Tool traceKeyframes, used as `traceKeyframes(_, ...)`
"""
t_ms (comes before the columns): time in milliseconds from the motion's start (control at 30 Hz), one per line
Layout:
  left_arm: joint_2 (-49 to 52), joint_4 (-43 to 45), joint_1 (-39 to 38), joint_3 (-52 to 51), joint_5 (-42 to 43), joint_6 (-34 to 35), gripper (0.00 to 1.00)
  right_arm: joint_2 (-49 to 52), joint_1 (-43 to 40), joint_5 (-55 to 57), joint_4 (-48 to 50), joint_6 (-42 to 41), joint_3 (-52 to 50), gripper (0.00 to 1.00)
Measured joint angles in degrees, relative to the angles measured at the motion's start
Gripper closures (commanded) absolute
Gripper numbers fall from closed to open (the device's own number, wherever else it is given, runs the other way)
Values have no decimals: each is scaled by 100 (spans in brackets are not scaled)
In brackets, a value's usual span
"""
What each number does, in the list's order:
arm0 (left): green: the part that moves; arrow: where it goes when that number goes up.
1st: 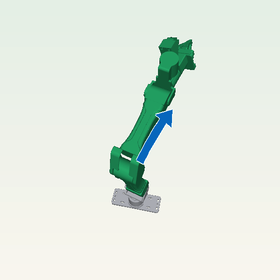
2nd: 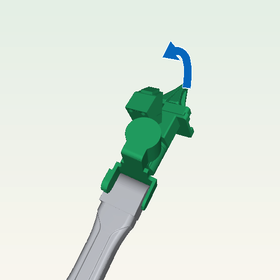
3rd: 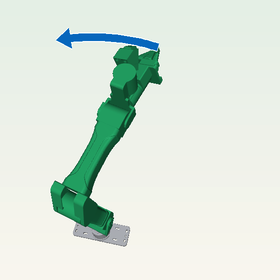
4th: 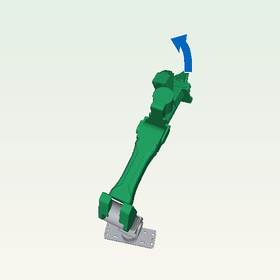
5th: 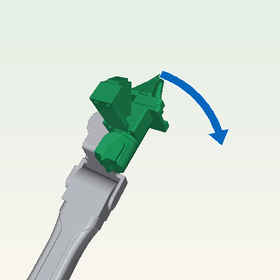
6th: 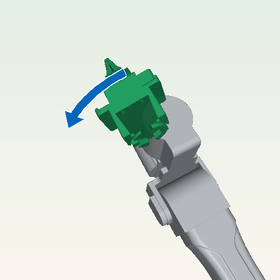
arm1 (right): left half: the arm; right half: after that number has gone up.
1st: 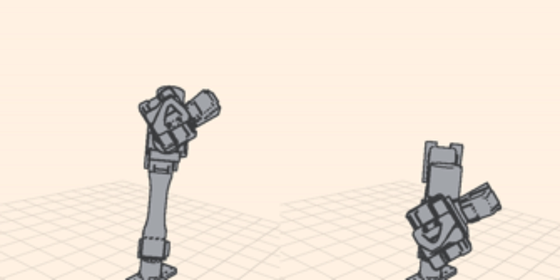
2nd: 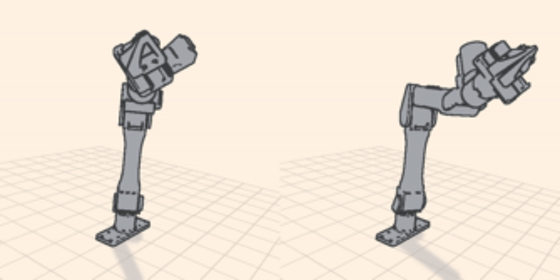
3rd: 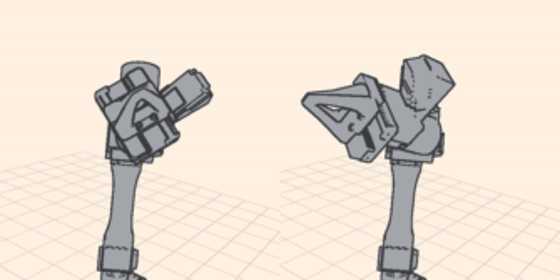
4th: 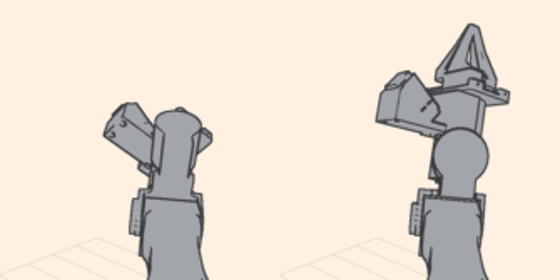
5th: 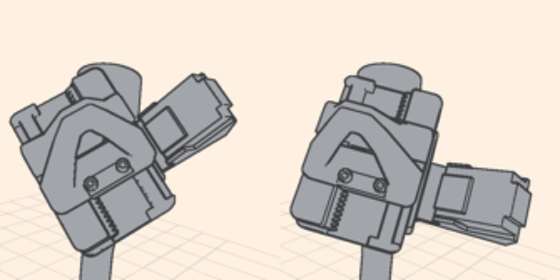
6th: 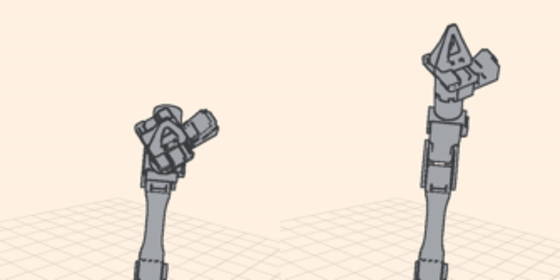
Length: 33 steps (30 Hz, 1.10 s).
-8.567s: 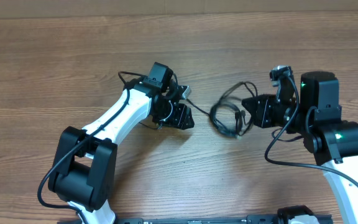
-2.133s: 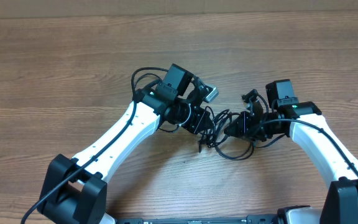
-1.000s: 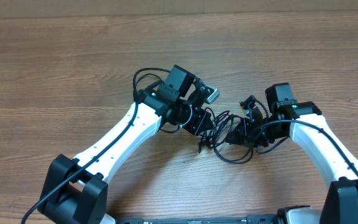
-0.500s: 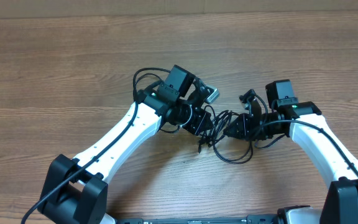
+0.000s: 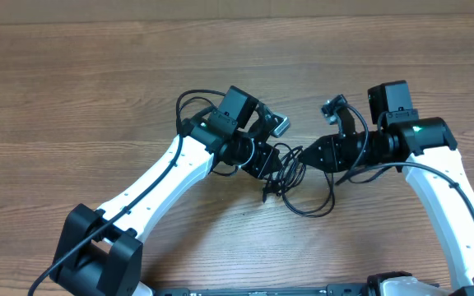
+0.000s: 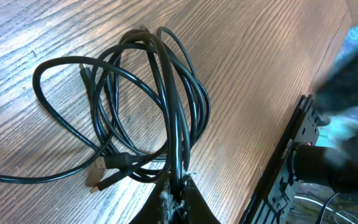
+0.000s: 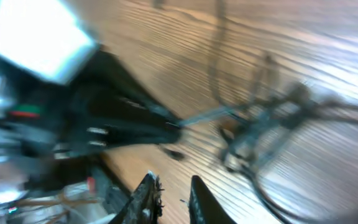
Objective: Untangle cables
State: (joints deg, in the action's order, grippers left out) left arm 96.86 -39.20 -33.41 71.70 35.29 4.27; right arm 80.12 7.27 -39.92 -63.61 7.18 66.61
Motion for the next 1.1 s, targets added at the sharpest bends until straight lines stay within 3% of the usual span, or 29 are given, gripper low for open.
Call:
traceKeyframes(200,0,-2,0,0,0,0,96,151,0,1106,-90,-568,-92,75)
traceKeyframes(300,0,-2,0,0,0,0,96,321,0,1307,-24,-706,-461,75)
traceKeyframes(1100,0,4,0,0,0,0,96,503,0,562,527,-813,-1246,76)
